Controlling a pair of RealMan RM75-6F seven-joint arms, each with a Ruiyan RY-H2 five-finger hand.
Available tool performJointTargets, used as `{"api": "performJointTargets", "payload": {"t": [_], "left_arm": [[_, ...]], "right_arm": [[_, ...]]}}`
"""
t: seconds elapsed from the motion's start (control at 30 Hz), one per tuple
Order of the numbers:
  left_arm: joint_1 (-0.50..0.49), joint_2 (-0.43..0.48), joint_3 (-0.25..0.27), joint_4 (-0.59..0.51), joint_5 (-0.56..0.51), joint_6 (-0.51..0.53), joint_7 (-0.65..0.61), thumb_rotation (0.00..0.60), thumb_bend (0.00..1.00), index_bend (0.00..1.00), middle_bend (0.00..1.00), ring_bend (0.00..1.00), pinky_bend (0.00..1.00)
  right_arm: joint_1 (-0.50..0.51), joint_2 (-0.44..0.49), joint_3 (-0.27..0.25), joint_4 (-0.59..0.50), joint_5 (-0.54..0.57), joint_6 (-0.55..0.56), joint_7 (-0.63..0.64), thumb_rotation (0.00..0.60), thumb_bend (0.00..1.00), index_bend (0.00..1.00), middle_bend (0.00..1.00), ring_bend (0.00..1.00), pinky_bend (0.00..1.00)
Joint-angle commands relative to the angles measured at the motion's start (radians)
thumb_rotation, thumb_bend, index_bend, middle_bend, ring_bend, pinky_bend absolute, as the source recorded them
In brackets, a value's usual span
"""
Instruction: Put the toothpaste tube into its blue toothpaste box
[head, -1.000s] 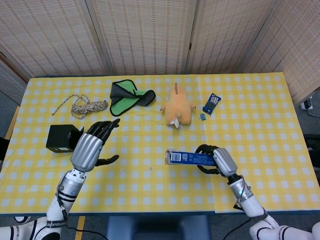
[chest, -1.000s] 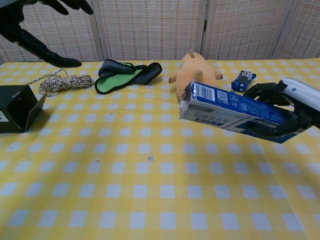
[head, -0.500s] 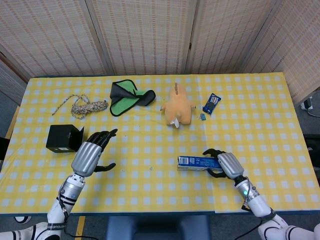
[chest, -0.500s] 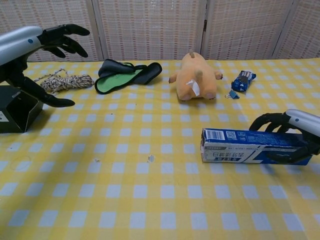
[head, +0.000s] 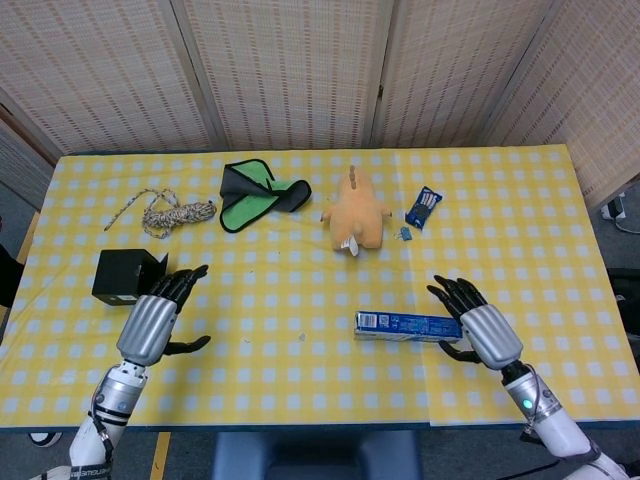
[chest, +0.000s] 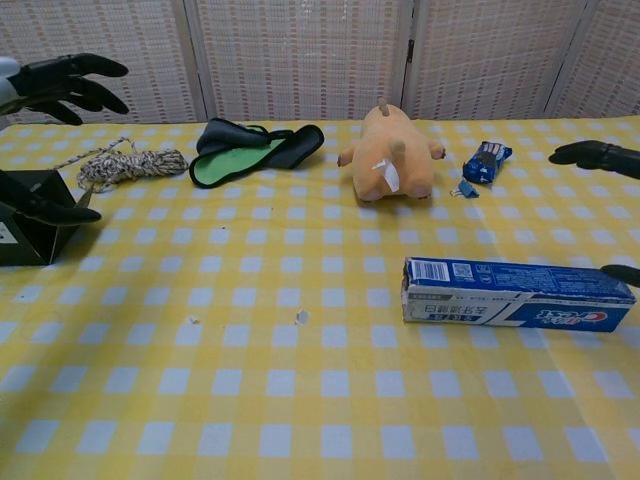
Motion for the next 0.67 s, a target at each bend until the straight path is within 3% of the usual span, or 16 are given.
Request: {"api": "performJointTargets", "payload": {"t": [0.03, 0.17, 0.33, 0.47, 0.67], "left_arm": [[0.081, 0.049, 0.052, -0.007, 0.06, 0.093, 0.005, 0.6, 0.15, 0.0, 0.2, 0.16, 0.21], [0.169, 0.085, 0.113, 0.072, 0.156, 0.201, -0.063, 0.6, 0.15, 0.0, 0.19, 0.14, 0.16], [0.273, 0.066, 0.152, 0.245, 0.211, 0.318, -0.172, 0.6, 0.15, 0.01, 0.17, 0.09, 0.09], [0.324, 0.046, 0.167, 0.342, 0.212, 0.34, -0.148, 0.6, 0.15, 0.03, 0.1, 0.01, 0.01], [0.336, 0.086, 0.173, 0.316, 0.21, 0.292, -0.117, 0.6, 0.15, 0.07, 0.03, 0.0, 0.0]], "right_arm": [[-0.132, 0.138, -0.035, -0.172, -0.027, 0.173, -0.306, 0.6, 0.35, 0.0, 0.0, 0.0, 0.0], [-0.235, 0.144, -0.059, -0.176, -0.064, 0.314, -0.39, 0.6, 0.35, 0.0, 0.0, 0.0, 0.0], [-0.326, 0.118, -0.076, -0.116, -0.109, 0.438, -0.363, 0.6, 0.35, 0.0, 0.0, 0.0, 0.0], [-0.352, 0.108, -0.074, -0.096, -0.132, 0.46, -0.387, 0.6, 0.35, 0.0, 0.0, 0.0, 0.0], [-0.354, 0.117, -0.064, -0.112, -0.119, 0.419, -0.386, 0.6, 0.35, 0.0, 0.0, 0.0, 0.0]]}}
